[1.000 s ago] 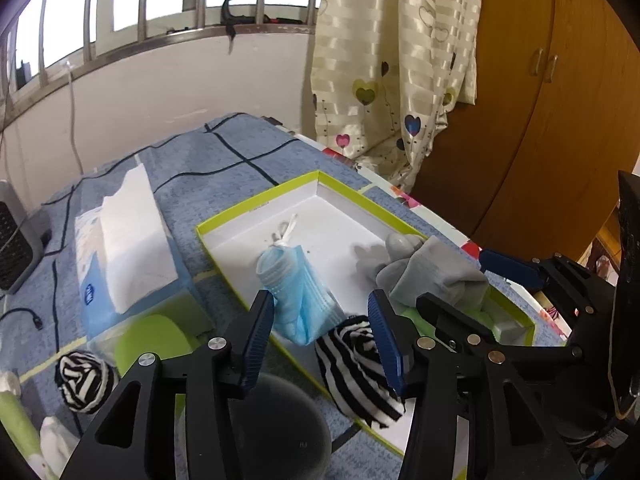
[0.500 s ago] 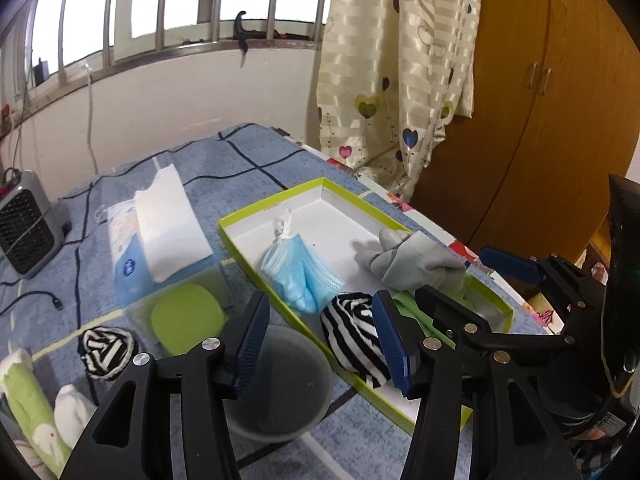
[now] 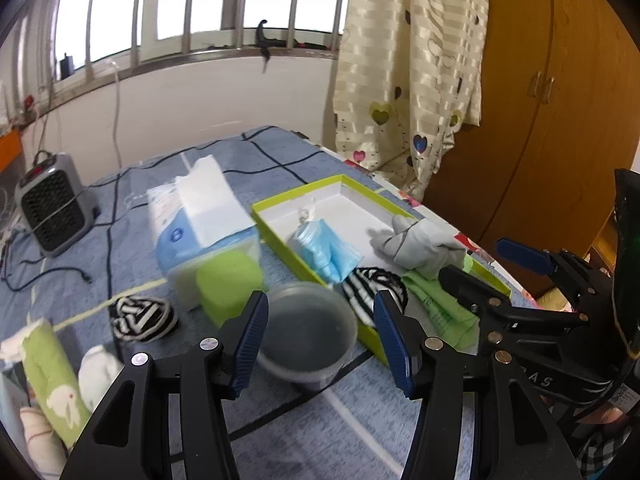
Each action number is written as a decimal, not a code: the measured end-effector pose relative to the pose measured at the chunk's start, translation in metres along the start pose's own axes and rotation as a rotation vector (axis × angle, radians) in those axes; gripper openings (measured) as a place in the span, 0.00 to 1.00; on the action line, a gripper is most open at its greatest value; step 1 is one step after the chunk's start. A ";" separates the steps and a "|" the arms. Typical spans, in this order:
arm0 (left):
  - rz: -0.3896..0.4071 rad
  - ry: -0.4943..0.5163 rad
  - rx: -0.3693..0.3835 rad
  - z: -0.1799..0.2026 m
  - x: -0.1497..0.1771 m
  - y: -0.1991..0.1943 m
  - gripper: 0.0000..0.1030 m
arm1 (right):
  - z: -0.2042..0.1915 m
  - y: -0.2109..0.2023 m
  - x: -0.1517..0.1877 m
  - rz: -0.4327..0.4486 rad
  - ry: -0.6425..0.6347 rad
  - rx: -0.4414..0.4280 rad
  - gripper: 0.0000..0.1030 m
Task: Organize soft objects
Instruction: 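Move both tools back toward the white sock and rolled towel, then close the right tool on the white sock and lift it, then grasp the green rabbit-print towel with the left tool while the right holds the white sock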
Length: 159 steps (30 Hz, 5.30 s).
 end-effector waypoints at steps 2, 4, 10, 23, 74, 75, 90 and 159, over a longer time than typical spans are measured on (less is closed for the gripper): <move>0.004 -0.006 -0.006 -0.001 0.003 -0.005 0.52 | -0.002 -0.004 0.001 0.005 0.002 -0.005 0.77; 0.012 -0.009 -0.014 -0.004 0.007 -0.013 0.52 | -0.005 -0.009 0.003 0.006 0.006 -0.022 0.77; 0.028 -0.012 -0.045 -0.007 0.020 -0.031 0.53 | -0.013 -0.022 0.007 0.010 0.024 -0.063 0.77; 0.049 -0.062 -0.121 -0.030 0.053 -0.071 0.53 | -0.047 -0.049 0.014 0.041 -0.016 -0.139 0.77; 0.153 -0.338 -0.294 -0.165 0.107 -0.159 0.53 | -0.258 0.013 0.012 -0.172 -0.234 -0.472 0.75; 0.151 -0.337 -0.295 -0.165 0.107 -0.159 0.53 | -0.259 0.013 0.012 -0.173 -0.234 -0.475 0.66; 0.108 -0.336 -0.309 -0.164 0.099 -0.142 0.53 | -0.236 0.003 0.012 -0.136 -0.204 -0.482 0.29; -0.039 -0.272 -0.430 -0.163 0.071 -0.065 0.36 | -0.184 -0.016 0.027 -0.055 -0.172 -0.463 0.29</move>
Point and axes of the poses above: each gripper's, at about its wrist camera, not at the fingertips, and y roughly the way its jaws point, z to its right, x to its underside, the point moved 1 cm from there along y, roughly the way its jaws point, and after that the axes turned 15 degrees about x, right-handed, at the moved point
